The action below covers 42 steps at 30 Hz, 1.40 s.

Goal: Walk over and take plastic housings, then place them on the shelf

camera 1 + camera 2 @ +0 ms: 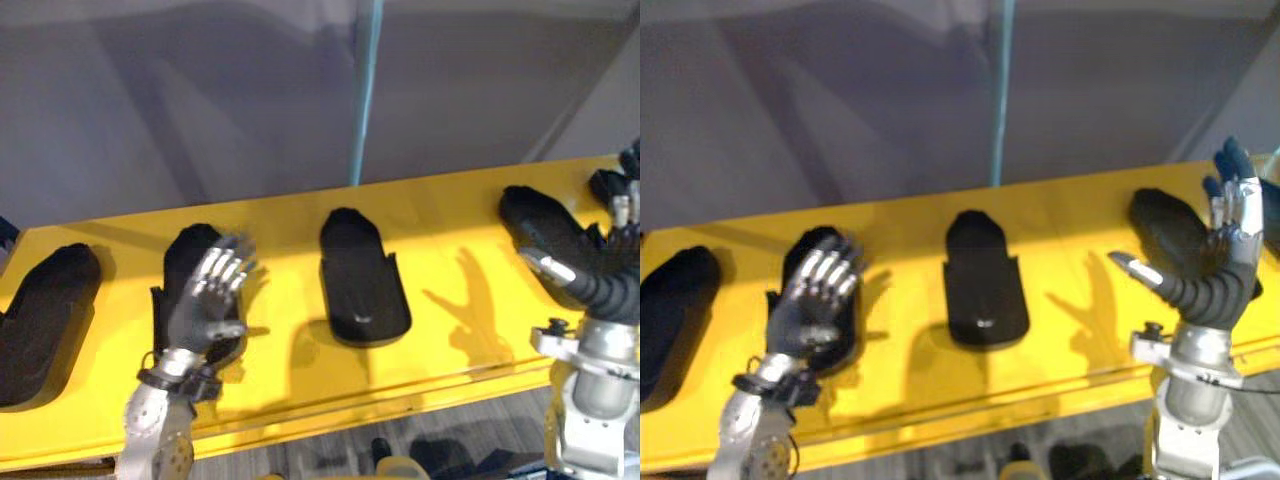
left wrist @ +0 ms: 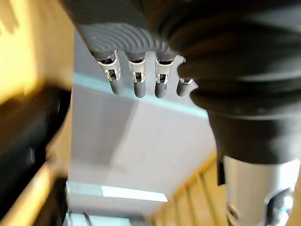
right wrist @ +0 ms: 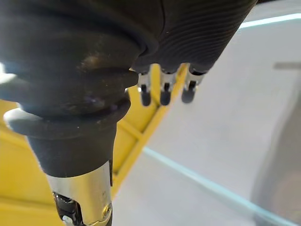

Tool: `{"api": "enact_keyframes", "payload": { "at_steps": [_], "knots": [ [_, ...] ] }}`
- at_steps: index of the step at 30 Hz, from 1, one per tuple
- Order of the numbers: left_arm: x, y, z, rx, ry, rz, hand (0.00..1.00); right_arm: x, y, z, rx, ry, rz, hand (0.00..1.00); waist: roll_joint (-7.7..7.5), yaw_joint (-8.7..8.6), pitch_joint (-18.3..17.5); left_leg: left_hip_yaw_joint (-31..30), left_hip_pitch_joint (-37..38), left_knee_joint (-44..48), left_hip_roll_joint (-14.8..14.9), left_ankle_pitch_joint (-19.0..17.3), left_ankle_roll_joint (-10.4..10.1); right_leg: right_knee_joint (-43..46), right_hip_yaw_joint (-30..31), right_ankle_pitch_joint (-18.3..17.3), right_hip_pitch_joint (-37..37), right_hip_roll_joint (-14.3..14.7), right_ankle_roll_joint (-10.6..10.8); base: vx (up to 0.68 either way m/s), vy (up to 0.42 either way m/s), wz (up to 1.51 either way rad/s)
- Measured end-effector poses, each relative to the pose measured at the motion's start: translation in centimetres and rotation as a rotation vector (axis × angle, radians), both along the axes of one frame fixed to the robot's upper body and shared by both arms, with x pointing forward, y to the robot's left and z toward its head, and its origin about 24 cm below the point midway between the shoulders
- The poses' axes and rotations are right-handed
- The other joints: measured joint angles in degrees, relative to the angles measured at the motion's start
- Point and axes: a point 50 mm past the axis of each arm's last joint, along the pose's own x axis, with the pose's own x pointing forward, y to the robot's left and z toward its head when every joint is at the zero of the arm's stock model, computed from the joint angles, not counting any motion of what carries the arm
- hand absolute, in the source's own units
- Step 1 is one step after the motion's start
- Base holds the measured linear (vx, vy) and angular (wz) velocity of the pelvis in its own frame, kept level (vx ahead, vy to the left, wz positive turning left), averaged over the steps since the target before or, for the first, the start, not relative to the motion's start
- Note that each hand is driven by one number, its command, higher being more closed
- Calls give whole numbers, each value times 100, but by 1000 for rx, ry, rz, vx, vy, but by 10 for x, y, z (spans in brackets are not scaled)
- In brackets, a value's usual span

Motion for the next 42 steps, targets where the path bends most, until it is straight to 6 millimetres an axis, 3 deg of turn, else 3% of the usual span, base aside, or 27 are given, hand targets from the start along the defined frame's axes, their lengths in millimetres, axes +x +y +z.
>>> {"api": "enact_keyframes", "payload": {
  "at_steps": [8, 16, 21, 30, 42],
  "knots": [
    [-2, -26, -7, -38, 110, -80, 0, 2, 9, -1, 8, 18, 40, 0, 61, 3, -31, -107, -155, 164, -17, -44, 28, 1, -88, 28, -50, -44, 42, -12, 0, 6],
    [-5, -19, -22, -41, 272, 166, 0, 0, 10, -7, 55, 35, 19, 0, 48, 38, -35, -282, -250, 165, -65, -43, 46, 0, -298, 25, 7, -101, 51, -29, 3, 10],
    [-5, -19, -24, -1, 276, 190, 0, 0, 11, -10, 76, 47, 10, 0, 22, 148, -35, -302, -269, 164, -60, -32, 37, 0, -323, 25, 5, -97, 50, 3, -4, 4],
    [-5, -26, -37, 27, 327, 170, 0, 1, 16, -12, 97, 50, 27, 0, -172, 151, -99, -316, -287, 166, -75, -32, 38, 1, -330, 27, 3, -114, 52, 0, 0, 0],
    [-4, -25, -49, 46, 424, 223, 0, 1, 16, -13, 99, 55, 27, 0, -185, 150, -109, -314, -286, 166, -78, -31, 39, 3, -328, 31, 3, -117, 56, 0, 0, 0]
  ]
}}
